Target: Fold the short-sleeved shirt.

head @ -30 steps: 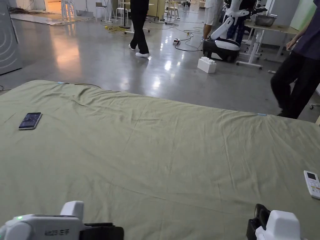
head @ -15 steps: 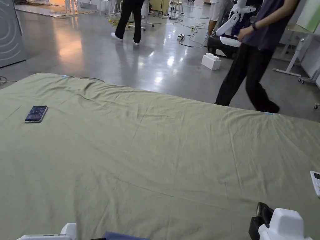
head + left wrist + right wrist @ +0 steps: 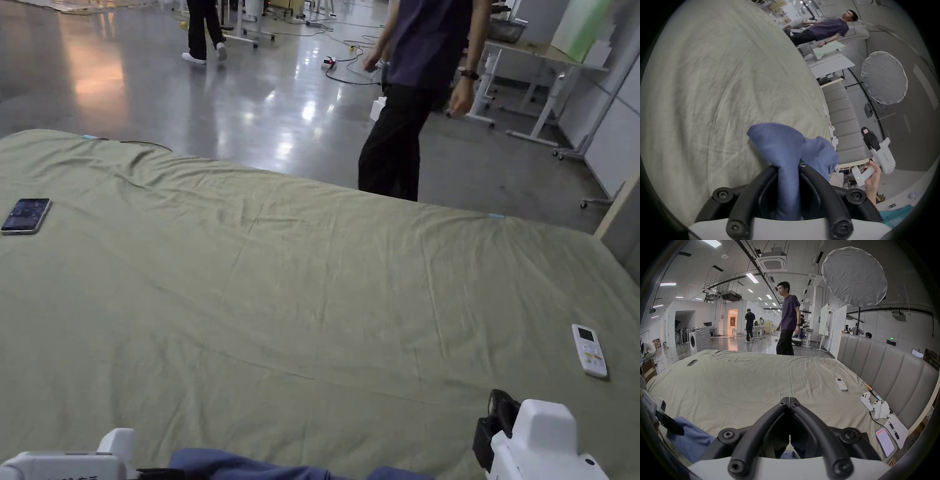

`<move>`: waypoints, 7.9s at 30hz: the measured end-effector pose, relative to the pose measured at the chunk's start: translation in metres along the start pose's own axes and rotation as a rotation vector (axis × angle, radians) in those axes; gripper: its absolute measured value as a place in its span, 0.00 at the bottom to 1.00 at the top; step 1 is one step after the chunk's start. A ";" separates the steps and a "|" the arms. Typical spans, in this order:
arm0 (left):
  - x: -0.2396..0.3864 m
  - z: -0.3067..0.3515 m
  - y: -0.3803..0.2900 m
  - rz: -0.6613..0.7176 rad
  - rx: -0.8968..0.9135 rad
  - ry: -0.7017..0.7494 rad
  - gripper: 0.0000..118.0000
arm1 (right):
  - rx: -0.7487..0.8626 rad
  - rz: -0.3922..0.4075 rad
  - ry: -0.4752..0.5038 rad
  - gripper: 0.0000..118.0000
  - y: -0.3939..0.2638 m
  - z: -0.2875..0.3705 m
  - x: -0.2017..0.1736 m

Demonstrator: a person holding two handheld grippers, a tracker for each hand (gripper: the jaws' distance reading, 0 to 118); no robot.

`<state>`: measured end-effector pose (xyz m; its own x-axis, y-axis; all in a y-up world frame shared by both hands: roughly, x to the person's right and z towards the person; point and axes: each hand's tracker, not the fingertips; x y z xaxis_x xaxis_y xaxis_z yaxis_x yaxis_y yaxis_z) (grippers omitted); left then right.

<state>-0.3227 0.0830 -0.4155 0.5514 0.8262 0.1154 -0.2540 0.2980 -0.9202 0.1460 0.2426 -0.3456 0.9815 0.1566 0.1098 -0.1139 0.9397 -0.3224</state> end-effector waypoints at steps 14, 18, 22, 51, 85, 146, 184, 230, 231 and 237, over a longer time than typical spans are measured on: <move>0.083 0.106 0.044 -0.251 0.016 0.442 0.10 | 0.019 0.011 0.019 0.00 0.003 0.002 -0.005; 0.124 0.094 0.038 -0.302 -0.005 0.525 0.10 | 0.021 -0.003 0.035 0.00 0.003 0.001 -0.011; 0.157 0.081 0.030 -0.318 0.004 0.471 0.10 | 0.019 -0.020 0.045 0.00 0.001 0.001 -0.012; 0.202 -0.176 -0.048 -0.175 -0.191 0.355 0.11 | -0.010 -0.068 0.018 0.00 -0.018 0.005 0.016; 0.155 -0.171 -0.075 -0.198 -0.091 0.265 0.02 | -0.051 -0.082 0.012 0.00 -0.030 0.008 0.030; 0.123 0.018 -0.065 -0.411 0.360 0.506 0.38 | -0.309 0.092 0.101 0.00 -0.146 -0.012 -0.114; 0.033 -0.100 -0.007 0.072 -0.189 -0.205 0.22 | -0.310 0.064 0.127 0.00 -0.140 -0.011 -0.104; -0.080 0.279 0.198 -0.157 -0.008 0.916 0.62 | 0.028 0.040 0.024 0.00 0.062 -0.044 -0.038; -0.074 0.279 0.197 -0.211 -0.001 1.002 0.62 | 0.028 0.028 0.031 0.00 0.062 -0.044 -0.036; -0.028 0.265 0.183 -0.351 0.306 1.145 0.62 | 0.059 0.017 0.046 0.00 0.065 -0.039 -0.026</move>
<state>-0.5950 0.2411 -0.4876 0.9656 -0.1693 -0.1974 -0.0426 0.6458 -0.7623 0.1189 0.2881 -0.4061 0.9852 0.1600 0.0607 -0.1384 0.9536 -0.2675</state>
